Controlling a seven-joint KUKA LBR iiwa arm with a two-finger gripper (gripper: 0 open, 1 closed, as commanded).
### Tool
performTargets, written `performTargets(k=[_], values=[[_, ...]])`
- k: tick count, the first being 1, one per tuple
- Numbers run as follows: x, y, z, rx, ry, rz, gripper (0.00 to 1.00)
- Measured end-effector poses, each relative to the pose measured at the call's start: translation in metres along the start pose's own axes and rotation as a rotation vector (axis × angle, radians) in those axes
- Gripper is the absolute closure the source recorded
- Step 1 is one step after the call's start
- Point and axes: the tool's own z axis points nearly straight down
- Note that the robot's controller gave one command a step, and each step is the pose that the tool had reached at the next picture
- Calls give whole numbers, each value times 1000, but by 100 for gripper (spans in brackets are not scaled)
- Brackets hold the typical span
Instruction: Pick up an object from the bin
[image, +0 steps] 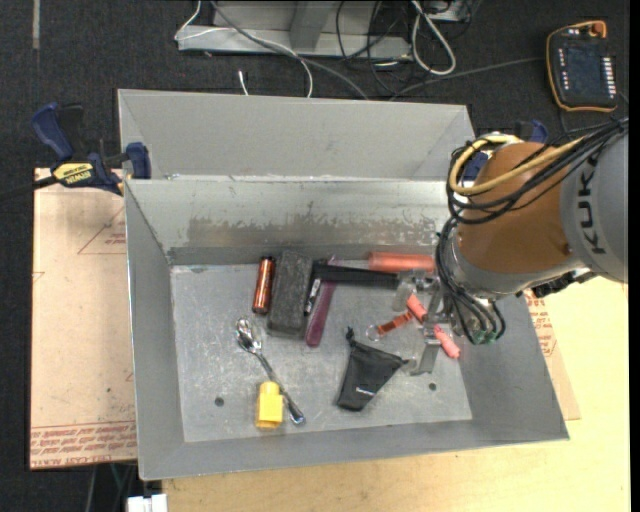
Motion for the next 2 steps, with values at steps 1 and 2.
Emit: performTargets(k=[1,2], values=[[-3,22,9,-2,6,27,0],[-40,21,105,-3,6,-257,0]])
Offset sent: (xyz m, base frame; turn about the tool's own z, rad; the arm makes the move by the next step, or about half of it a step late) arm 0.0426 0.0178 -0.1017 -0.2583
